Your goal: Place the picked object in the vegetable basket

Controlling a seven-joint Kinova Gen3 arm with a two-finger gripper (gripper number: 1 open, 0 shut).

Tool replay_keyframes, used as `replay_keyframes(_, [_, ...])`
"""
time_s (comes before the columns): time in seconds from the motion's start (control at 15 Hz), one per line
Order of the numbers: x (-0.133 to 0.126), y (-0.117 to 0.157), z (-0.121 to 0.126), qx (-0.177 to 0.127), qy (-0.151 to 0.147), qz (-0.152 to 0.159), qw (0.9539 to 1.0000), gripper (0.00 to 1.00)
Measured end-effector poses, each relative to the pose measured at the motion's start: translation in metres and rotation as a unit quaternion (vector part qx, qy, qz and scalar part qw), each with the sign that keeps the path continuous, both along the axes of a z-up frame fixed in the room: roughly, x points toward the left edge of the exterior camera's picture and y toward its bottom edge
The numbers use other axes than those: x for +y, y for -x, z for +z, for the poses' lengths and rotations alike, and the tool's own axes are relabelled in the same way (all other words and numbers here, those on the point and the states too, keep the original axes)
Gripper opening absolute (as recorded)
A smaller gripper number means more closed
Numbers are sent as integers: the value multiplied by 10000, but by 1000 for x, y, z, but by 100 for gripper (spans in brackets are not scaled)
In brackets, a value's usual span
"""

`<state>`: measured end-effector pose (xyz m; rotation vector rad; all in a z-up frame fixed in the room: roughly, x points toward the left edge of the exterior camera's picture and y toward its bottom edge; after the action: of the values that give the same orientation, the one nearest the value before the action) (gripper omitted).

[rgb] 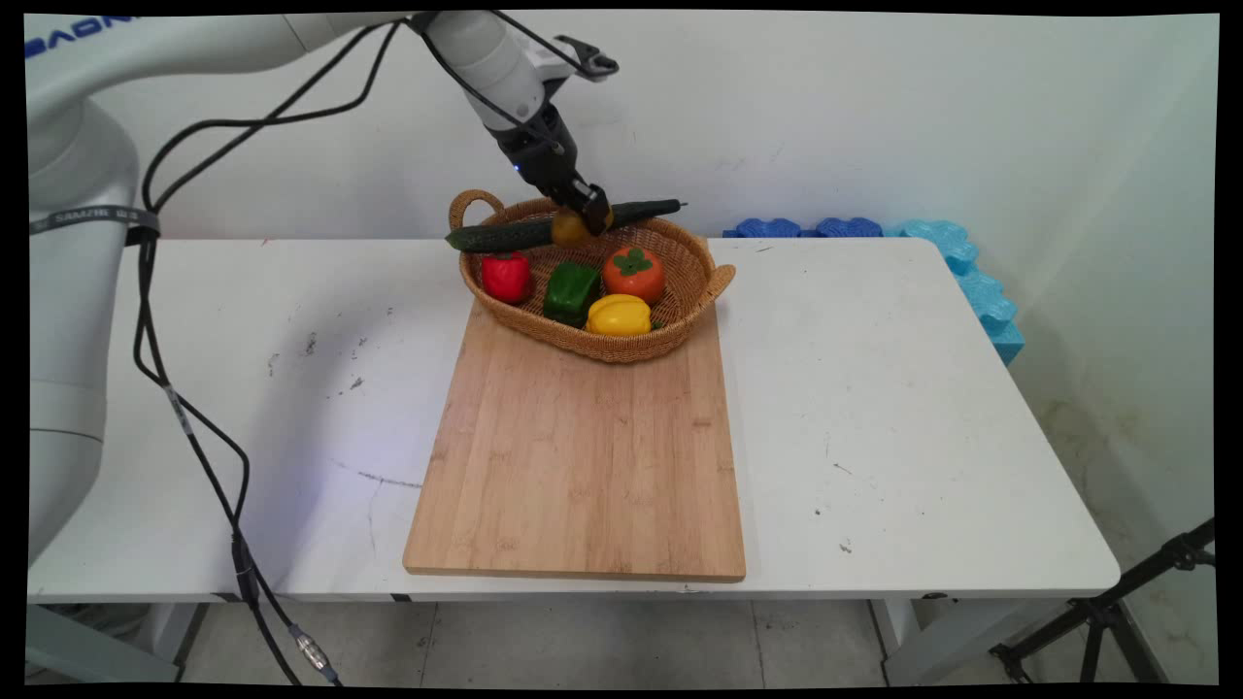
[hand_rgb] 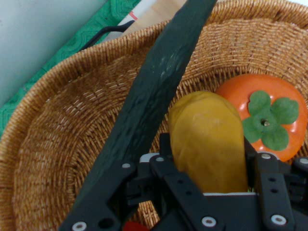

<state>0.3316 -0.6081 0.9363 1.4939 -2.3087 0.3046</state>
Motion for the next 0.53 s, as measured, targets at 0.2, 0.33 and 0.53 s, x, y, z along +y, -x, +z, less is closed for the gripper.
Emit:
replay_keyframes(0.2, [-5,4,-12,-62,-39,-180,9998,0])
replay_keyframes(0.33, [-7,5,-17,-93,-40,-275,9996,0])
replay_keyframes(0.53, [-10,8,-22,-124,-11,-425,9990,100])
